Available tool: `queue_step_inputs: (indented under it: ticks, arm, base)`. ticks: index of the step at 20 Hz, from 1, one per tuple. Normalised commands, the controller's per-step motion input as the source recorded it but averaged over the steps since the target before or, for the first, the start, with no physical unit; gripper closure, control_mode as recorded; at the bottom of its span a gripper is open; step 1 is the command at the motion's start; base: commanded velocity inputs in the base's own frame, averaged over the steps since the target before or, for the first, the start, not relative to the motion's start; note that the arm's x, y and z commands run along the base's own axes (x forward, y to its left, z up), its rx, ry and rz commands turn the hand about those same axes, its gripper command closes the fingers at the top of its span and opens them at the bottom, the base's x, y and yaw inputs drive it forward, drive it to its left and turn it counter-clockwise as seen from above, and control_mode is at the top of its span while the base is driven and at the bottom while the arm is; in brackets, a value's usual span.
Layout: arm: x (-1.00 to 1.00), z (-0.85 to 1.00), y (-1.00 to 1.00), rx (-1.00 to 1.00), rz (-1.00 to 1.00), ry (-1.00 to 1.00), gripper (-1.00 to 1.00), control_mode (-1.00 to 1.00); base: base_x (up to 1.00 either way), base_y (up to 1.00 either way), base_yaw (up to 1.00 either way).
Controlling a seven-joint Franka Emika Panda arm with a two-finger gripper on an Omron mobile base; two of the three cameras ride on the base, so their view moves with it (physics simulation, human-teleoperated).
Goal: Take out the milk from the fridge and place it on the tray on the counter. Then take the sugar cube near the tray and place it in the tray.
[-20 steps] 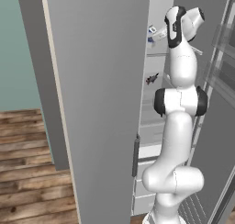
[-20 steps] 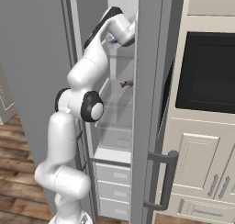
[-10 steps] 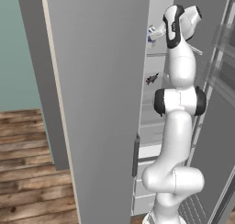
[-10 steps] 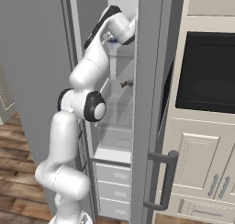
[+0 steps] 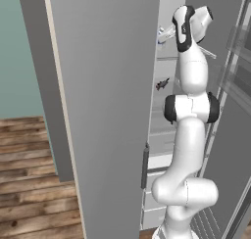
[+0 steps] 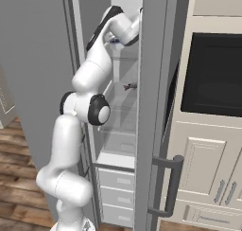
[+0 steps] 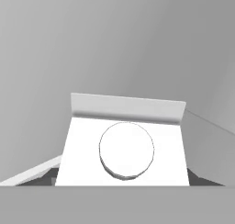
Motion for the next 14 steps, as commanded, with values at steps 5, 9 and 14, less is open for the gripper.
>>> queue_step_inputs:
  ticks: [5,9,14]
  arm:
    - [-0.08,0.00,0.01,0.01,0.00,0.00,1.00,-1.00]
    - [-0.19,0.00,0.29,0.00,-0.04,0.00,1.00,-1.00]
    - [-0.13,0.00,0.09,0.00,-0.04,0.00,1.00,-1.00]
  base:
    - [0.00,0.00,0.00]
    - [0.00,0.00,0.00]
    - [0.00,0.00,0.00]
